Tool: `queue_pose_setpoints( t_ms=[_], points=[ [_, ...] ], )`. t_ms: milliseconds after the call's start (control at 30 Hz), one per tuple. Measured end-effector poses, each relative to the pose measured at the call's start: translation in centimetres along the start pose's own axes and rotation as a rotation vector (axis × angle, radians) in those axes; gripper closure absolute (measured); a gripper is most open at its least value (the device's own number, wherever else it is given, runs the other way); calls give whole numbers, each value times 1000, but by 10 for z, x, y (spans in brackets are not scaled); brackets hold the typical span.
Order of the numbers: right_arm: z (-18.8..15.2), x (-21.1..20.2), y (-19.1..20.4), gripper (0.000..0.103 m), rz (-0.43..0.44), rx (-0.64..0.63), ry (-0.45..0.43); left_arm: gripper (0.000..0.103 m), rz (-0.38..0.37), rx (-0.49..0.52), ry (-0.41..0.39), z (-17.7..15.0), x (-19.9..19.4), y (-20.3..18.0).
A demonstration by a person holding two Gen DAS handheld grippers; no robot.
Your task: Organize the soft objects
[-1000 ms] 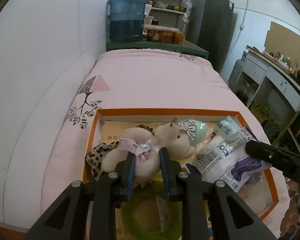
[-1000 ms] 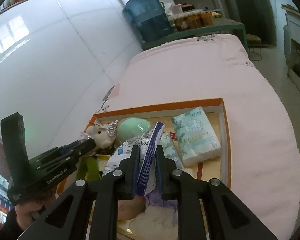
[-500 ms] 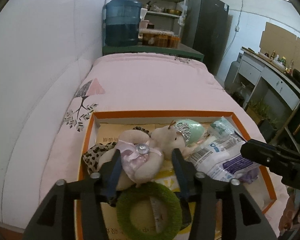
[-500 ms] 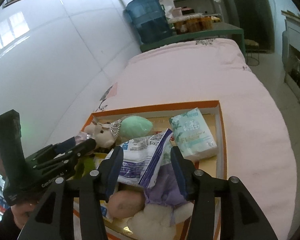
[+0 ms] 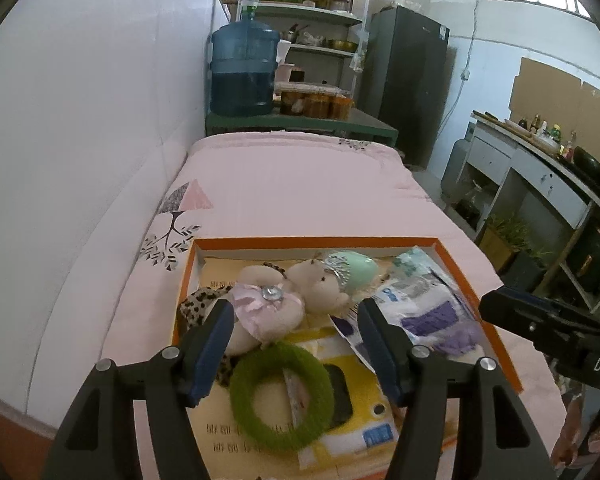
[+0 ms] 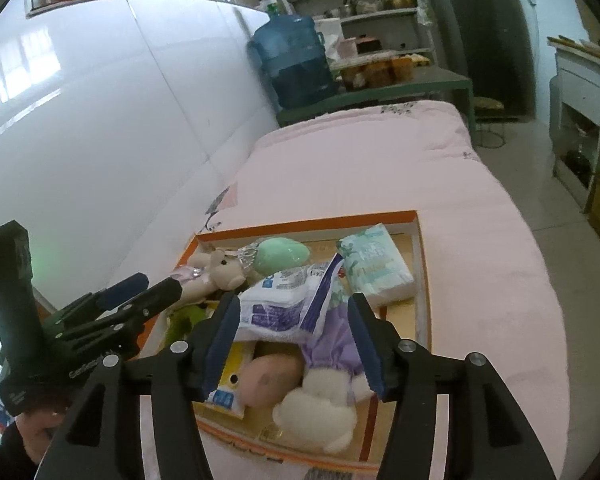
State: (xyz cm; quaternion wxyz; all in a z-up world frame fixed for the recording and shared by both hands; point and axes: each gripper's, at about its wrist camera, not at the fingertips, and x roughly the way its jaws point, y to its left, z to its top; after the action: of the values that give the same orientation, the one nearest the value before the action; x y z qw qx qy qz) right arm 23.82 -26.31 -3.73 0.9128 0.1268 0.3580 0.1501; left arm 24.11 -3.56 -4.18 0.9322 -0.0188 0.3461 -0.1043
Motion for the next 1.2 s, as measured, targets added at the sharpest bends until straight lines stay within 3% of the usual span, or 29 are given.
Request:
queue_pose_setpoints(
  t_ms=[633,933,1200],
  points=[
    [-48,-66,28,44,-83,19,-28,39,-6,-19,-60,-33,-85,-10],
    [-81,-105,55,44,-177,-18,-66,39,24,-11,-82,-59,-127,-18],
    [-105,-135,77,43,-197,-20,-81,39,73,-19,-99,-82,-164,-26]
  ],
)
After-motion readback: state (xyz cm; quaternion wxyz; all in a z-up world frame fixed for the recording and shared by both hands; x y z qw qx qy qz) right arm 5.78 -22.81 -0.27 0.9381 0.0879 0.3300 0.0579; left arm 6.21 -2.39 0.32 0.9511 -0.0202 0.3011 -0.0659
